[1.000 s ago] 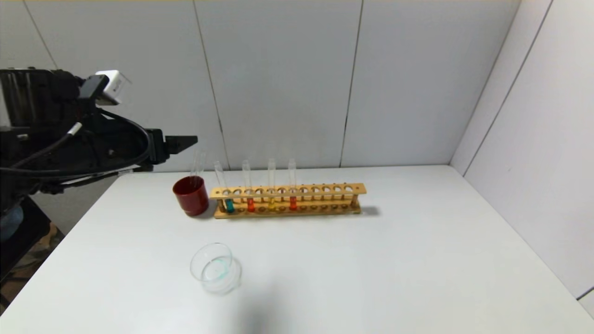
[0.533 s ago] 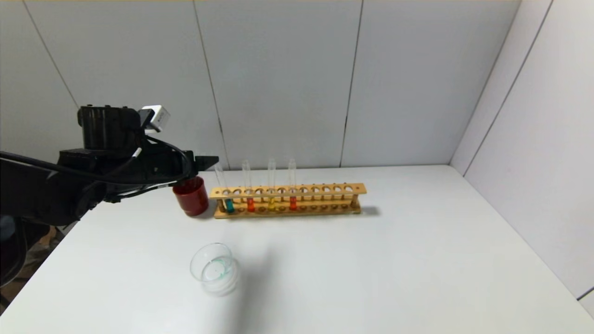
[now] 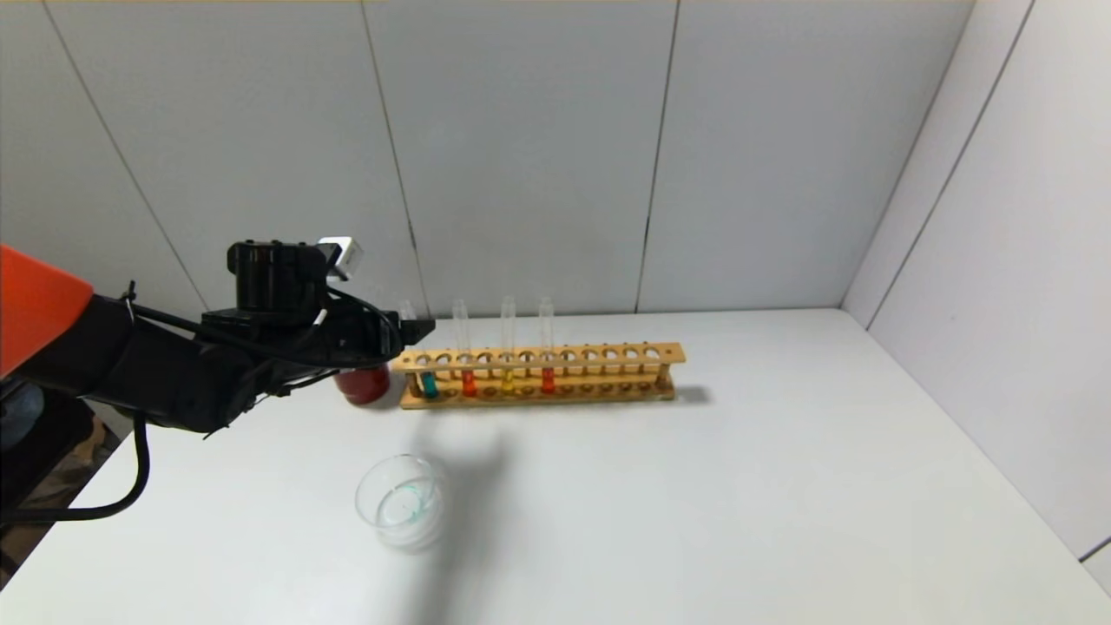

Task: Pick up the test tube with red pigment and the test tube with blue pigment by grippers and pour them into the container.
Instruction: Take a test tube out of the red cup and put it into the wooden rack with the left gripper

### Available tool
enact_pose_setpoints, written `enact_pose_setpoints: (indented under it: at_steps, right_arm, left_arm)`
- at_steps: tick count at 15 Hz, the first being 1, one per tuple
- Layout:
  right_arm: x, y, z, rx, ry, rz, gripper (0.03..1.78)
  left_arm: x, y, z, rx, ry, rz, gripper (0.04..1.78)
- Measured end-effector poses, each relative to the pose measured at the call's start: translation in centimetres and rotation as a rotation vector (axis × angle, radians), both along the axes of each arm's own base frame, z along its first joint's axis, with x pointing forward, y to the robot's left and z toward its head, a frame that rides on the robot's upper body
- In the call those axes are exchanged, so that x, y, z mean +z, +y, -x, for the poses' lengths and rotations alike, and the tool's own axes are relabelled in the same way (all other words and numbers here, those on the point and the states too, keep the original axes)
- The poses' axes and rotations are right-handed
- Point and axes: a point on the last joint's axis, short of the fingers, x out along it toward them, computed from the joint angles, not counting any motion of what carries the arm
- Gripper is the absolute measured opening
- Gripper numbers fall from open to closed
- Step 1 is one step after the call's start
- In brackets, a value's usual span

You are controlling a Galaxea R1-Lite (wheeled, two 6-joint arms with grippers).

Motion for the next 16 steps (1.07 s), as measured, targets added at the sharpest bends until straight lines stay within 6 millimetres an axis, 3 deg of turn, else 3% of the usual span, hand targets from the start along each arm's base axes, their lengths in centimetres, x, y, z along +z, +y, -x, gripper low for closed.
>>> enact_pose_setpoints:
  at_steps: [12,16]
  right_arm:
    - [0.0,0.0,0.0,0.0,0.0,0.0,1.75]
    - [0.0,0.0,0.0,0.0,0.0,0.0,1.75]
  left_arm:
    - [-2.4,-0.7,-3.2,-0.001,0.028,-0.006,1.75]
    - [-3.2,-1.3,-3.6,-0.014,0.039,-0.011,1.51]
